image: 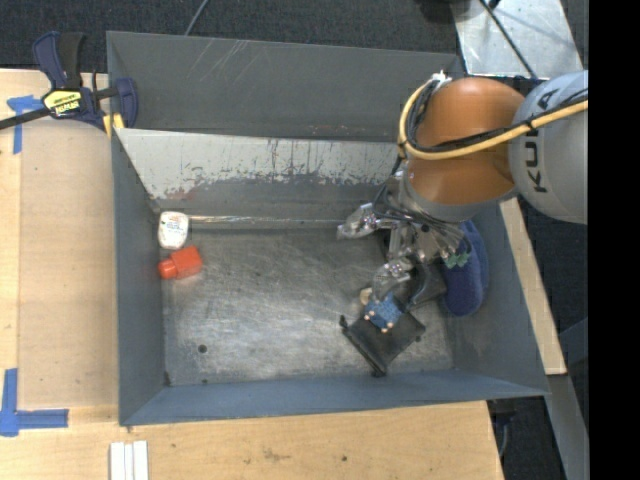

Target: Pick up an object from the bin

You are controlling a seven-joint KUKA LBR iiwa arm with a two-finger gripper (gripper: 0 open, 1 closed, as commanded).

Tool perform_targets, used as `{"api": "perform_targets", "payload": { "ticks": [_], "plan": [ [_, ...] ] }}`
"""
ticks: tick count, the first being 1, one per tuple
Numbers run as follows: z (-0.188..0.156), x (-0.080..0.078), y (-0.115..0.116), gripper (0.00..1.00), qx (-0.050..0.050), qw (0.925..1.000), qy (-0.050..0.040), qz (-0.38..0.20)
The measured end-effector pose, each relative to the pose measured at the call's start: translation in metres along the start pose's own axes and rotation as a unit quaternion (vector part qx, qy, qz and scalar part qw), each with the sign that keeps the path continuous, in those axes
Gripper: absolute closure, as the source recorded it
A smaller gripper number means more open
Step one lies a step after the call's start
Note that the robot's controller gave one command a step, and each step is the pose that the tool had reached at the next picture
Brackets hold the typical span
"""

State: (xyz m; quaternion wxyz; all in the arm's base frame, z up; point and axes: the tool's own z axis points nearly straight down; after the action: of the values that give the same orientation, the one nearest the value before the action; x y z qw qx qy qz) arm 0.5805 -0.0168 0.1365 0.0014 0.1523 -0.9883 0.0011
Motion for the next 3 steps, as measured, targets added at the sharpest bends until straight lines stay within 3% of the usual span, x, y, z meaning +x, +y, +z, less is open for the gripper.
{"api": "perform_targets", "payload": {
  "ticks": [1, 2, 3],
  "plan": [
    [0.060, 0.065, -0.020, 0.00, -0.001, 0.9999, -0.0030, -0.013],
    [0.063, 0.054, -0.032, 0.00, -0.006, 0.9999, 0.0017, -0.011],
    [0.066, 0.051, -0.052, 0.00, -0.016, 0.9929, 0.0148, -0.117]
  ]
}}
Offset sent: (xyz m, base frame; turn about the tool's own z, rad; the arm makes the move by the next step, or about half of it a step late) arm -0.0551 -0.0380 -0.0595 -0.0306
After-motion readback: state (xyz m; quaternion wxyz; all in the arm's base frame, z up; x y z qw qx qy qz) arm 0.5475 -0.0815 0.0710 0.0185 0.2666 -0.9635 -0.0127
